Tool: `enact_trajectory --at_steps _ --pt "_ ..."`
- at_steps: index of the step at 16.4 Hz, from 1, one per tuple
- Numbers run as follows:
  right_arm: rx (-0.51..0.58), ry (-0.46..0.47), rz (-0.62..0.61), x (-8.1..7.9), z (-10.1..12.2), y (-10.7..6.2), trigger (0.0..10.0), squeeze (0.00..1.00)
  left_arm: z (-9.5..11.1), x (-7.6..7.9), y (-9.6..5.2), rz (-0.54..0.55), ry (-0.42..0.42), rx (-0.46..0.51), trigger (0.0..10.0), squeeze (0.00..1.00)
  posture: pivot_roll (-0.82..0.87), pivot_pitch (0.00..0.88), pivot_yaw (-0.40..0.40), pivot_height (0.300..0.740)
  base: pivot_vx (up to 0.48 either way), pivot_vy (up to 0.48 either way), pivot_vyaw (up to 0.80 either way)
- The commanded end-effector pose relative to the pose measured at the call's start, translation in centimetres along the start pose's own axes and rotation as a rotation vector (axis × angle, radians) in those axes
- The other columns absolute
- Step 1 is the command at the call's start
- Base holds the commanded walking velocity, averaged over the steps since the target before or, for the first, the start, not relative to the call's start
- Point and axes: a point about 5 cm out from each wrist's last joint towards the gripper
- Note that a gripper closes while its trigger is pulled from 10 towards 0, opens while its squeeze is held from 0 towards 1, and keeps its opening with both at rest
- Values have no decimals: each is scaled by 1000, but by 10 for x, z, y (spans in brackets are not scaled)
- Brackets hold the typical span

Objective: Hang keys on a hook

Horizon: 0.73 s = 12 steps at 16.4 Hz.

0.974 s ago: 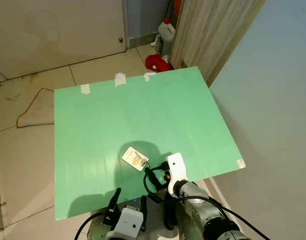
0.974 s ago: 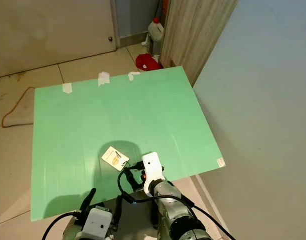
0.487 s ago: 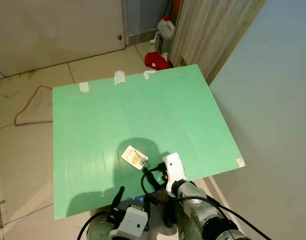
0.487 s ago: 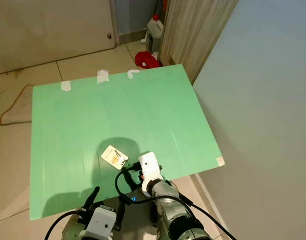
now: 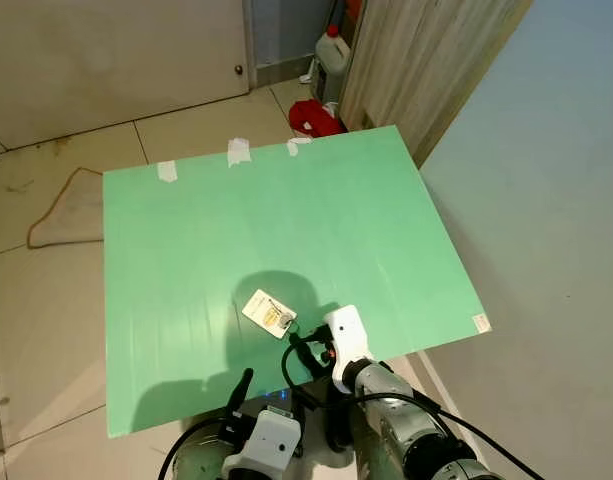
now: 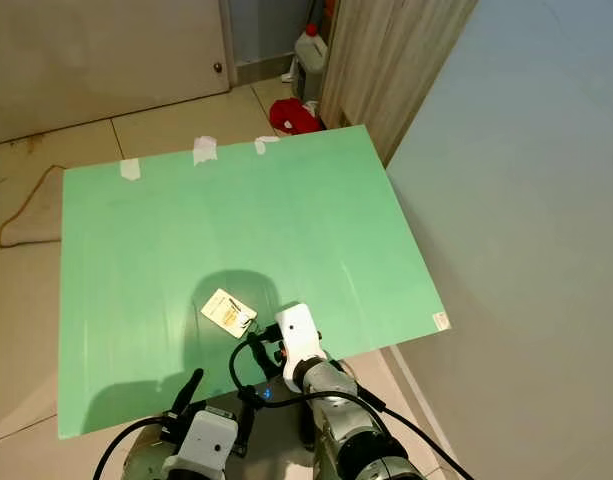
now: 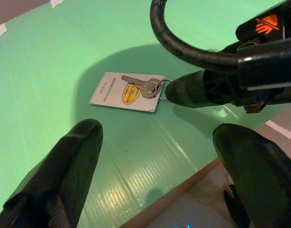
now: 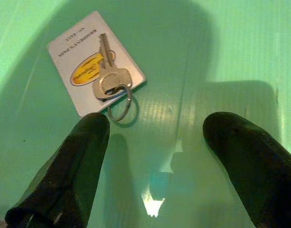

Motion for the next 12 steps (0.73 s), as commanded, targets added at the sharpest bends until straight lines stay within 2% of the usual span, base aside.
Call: enact_trajectory --at_steps 1,2,3,5,6,8,9,12 --pt "-11 132 88 -55 -4 8 0 0 -5 10 -9 -24 2 -36 10000 0 48 354 -95 740 0 0 0" --pt "-7 114 88 -57 -3 8 0 0 -6 10 -9 -23 3 -37 10000 0 48 354 -96 740 0 0 0" --pt "-4 89 107 -59 -2 9 10000 0 -6 11 -8 -22 -6 -43 10000 0 43 353 -98 740 0 0 0" --pt "7 17 131 -57 1 8 10000 0 -7 9 -4 -2 -54 -78 10000 0 43 353 -98 740 0 0 0" --pt "68 -38 122 -38 8 3 10000 0 -4 -1 9 43 -94 -89 10000 0 12 347 -99 740 0 0 0" --pt "104 -97 103 -16 10 -7 10000 0 0 -14 22 75 -79 -80 10000 0 -10 340 -99 740 0 0 0" --pt "106 -138 53 4 7 -16 10000 0 0 -24 30 101 -75 -70 10000 0 -23 337 -100 740 0 0 0" --pt "80 -191 -75 35 -3 -30 10000 0 -4 -26 28 98 -76 -79 10000 0 -54 317 -93 740 0 0 0"
Point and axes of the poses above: a point about 5 cm out from each wrist's last joint towards the gripper, its own y axis pointing out of the wrist towards the gripper, its own z axis along the axis of the wrist's last joint, x = y × z, and after that the axes turned 2 degrees about -y, right-handed
